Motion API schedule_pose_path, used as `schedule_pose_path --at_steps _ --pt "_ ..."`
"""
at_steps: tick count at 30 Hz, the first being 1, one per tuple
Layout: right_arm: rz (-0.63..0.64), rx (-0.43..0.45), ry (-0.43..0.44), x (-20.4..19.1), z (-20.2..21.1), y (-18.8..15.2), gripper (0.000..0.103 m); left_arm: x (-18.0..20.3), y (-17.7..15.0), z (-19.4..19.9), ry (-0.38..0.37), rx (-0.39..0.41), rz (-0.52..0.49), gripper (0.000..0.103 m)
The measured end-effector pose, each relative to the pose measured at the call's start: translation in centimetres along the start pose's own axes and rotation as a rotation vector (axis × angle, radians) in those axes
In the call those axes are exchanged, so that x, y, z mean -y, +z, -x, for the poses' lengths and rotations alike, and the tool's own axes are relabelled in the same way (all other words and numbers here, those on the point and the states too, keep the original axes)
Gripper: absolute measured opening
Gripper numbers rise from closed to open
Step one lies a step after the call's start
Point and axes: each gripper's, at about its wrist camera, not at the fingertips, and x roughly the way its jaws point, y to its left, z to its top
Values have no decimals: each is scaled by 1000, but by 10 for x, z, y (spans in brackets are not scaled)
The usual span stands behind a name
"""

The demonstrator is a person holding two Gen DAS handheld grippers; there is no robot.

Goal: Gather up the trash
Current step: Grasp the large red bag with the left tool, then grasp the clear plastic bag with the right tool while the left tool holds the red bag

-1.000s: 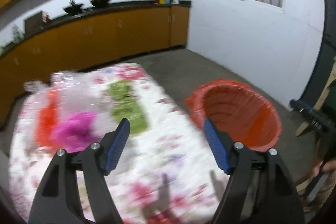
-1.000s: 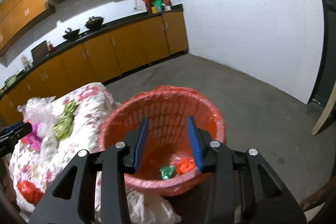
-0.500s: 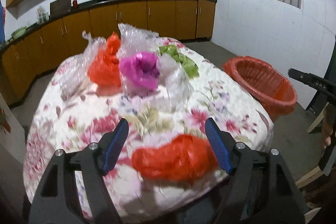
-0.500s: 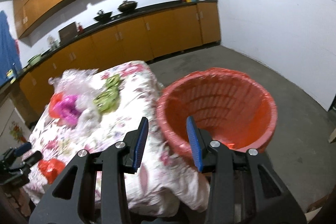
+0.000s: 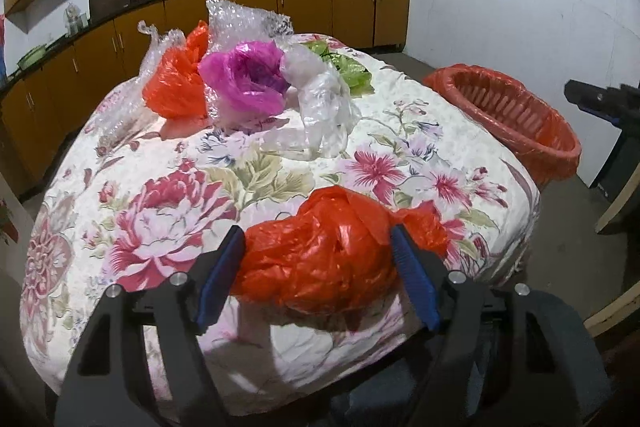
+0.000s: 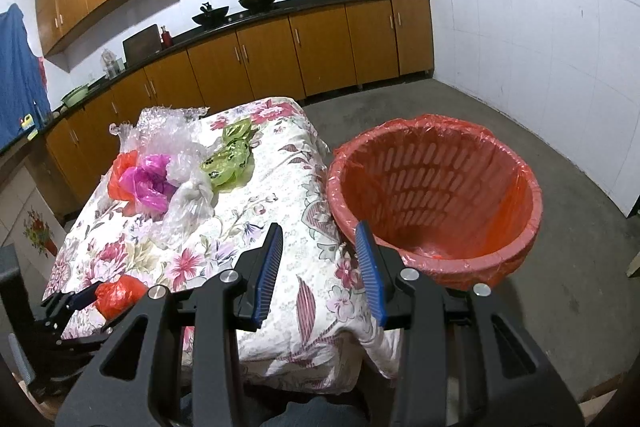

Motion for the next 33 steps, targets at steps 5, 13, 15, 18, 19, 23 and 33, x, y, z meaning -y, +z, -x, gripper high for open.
schedule_pose_path --at_steps 5,13,15,18,19,23,33 --pt "4 -10 9 -3 -5 0 39 -1 9 -9 9 12 12 52" --pt "55 -16 60 -31 -20 7 39 -38 23 -9 93 37 112 39" --pt "75 -18 83 -43 -28 10 39 -58 26 -6 130 45 160 39" --pt "93 -35 123 -63 -46 16 39 -89 32 0 192 57 222 39" --pt "96 -44 136 -69 -52 17 39 -99 34 2 213 62 241 39" --pt "96 -94 187 -98 -83 21 39 -135 41 11 275 83 309 39" --pt "108 -215 201 -158 -153 16 39 -170 52 31 323 127 361 40"
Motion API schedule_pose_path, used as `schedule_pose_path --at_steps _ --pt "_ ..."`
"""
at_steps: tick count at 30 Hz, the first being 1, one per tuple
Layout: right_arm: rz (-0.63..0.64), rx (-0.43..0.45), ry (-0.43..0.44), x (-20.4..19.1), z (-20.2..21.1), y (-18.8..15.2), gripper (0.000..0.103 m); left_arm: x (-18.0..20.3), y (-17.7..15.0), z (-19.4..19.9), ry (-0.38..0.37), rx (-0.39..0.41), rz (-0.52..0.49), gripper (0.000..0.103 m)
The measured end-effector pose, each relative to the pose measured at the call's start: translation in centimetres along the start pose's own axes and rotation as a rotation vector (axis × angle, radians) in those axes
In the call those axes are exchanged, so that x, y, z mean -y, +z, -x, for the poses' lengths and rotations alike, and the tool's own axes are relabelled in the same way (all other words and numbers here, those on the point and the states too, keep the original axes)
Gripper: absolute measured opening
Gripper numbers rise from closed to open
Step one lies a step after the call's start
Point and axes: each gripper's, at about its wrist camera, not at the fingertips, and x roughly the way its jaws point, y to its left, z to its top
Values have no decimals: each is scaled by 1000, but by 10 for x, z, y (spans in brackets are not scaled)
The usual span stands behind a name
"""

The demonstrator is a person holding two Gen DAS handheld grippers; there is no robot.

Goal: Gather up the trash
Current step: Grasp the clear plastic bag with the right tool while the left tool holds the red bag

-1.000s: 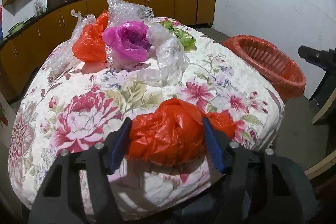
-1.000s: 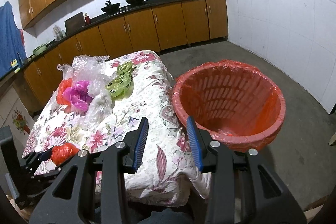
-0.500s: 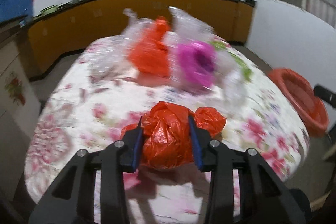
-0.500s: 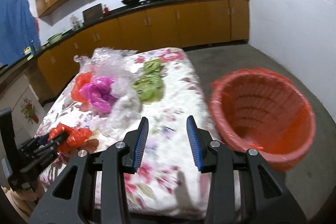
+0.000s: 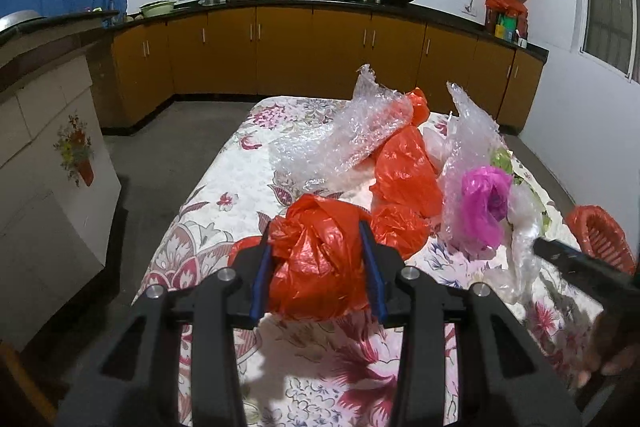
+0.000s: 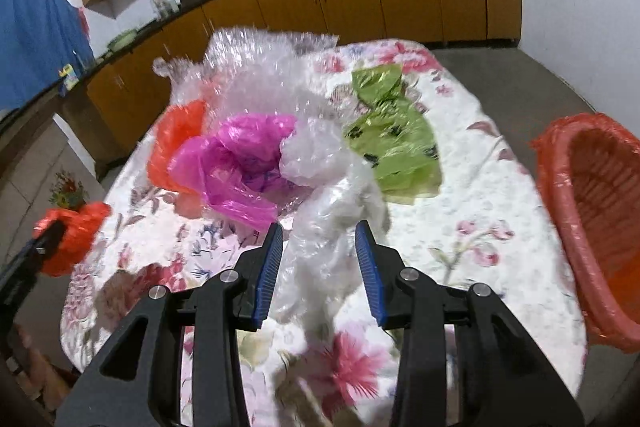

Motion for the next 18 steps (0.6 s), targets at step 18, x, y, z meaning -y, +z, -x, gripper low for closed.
schedule_pose_path --at_steps 18 --pt "-42 32 -36 51 50 -21 1 57 -1 15 -125 -4 -60 40"
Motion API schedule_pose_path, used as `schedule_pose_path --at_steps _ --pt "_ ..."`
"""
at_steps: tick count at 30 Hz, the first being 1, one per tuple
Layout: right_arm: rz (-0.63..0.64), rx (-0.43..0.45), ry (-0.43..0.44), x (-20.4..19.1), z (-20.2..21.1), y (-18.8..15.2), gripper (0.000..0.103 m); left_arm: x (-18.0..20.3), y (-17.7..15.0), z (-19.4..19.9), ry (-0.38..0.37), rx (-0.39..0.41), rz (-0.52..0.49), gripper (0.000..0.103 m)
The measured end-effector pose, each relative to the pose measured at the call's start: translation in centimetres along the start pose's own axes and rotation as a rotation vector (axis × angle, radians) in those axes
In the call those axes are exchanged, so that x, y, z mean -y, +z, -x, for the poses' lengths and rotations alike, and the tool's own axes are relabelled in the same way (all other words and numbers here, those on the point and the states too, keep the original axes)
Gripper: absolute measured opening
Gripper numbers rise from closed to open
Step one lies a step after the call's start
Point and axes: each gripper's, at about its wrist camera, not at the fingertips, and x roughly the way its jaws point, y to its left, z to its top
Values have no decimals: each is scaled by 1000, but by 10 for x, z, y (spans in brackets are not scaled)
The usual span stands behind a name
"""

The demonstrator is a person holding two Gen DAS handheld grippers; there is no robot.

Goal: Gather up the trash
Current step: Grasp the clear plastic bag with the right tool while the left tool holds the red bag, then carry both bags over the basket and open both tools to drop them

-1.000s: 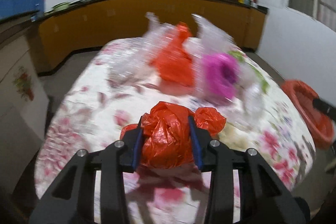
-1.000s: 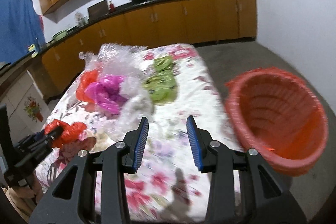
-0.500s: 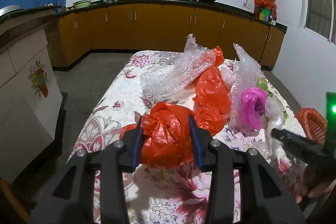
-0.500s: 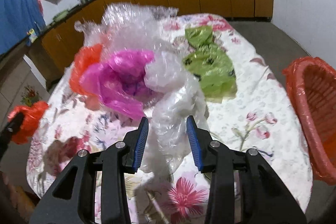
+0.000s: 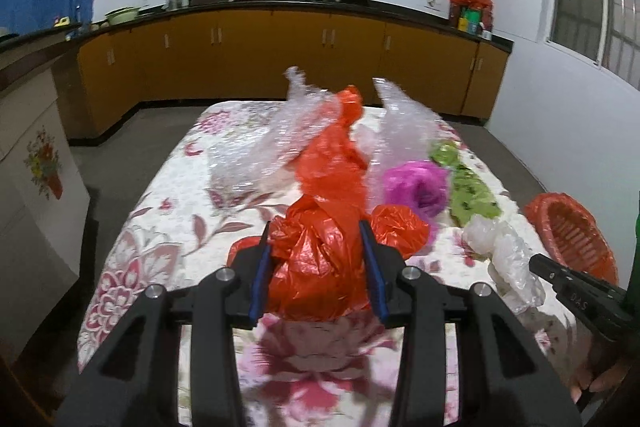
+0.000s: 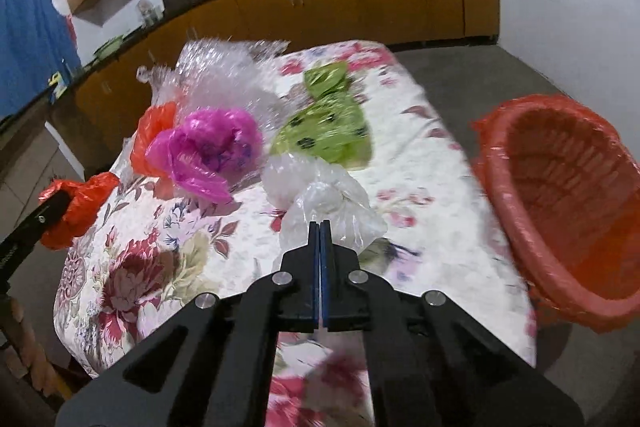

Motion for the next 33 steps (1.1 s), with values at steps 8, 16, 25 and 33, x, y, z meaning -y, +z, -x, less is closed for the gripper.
schedule_pose_path --at_steps 8,16,25,33 --pt "-36 -42 30 14 -7 -5 10 22 0 2 -28 -1 -30 40" --pt "-15 -29 -17 4 -28 3 54 18 4 1 -14 -1 -36 41" --pt "86 -35 -59 2 -27 -6 23 26 2 -3 -37 -20 -42 41" --pt "38 94 -72 37 40 2 22 55 2 -2 -100 -17 -73 41"
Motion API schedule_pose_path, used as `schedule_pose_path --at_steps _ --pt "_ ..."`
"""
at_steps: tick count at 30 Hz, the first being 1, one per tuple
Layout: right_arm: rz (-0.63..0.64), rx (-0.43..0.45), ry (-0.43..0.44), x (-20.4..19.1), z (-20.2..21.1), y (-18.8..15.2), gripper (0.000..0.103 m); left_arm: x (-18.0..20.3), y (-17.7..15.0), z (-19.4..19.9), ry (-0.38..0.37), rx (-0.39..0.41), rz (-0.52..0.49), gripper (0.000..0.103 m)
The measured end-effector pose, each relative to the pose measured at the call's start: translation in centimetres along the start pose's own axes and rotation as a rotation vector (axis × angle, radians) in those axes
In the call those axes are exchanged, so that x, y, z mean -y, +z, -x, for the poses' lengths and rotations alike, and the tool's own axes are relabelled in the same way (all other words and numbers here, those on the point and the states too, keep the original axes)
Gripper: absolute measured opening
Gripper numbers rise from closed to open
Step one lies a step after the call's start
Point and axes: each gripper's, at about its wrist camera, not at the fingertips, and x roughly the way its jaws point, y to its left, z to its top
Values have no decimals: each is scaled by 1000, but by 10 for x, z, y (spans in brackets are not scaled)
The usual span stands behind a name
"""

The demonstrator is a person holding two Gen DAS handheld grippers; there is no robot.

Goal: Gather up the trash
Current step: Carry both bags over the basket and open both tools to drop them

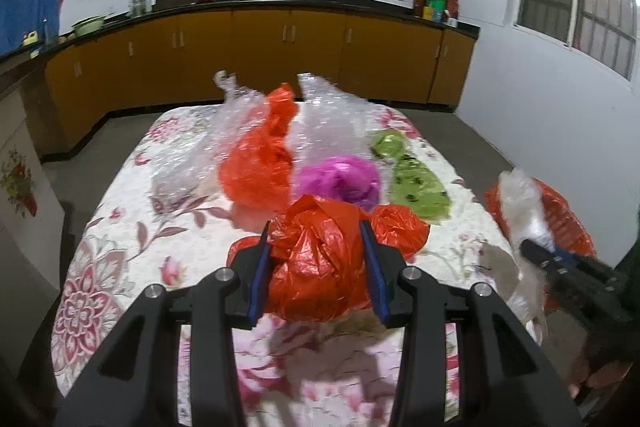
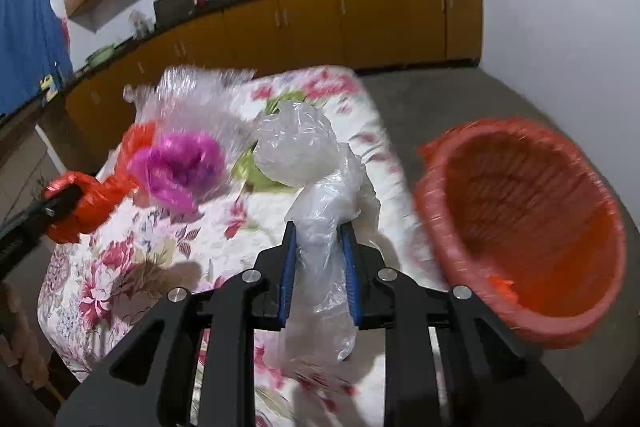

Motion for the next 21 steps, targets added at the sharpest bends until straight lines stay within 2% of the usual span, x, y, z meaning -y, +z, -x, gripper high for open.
schedule_pose_path --at_steps 8,21 --pt "-25 102 -85 40 52 8 22 48 5 2 -91 11 -62 41" --pt "-120 154 -151 88 81 3 22 123 11 0 -239 10 -142 41"
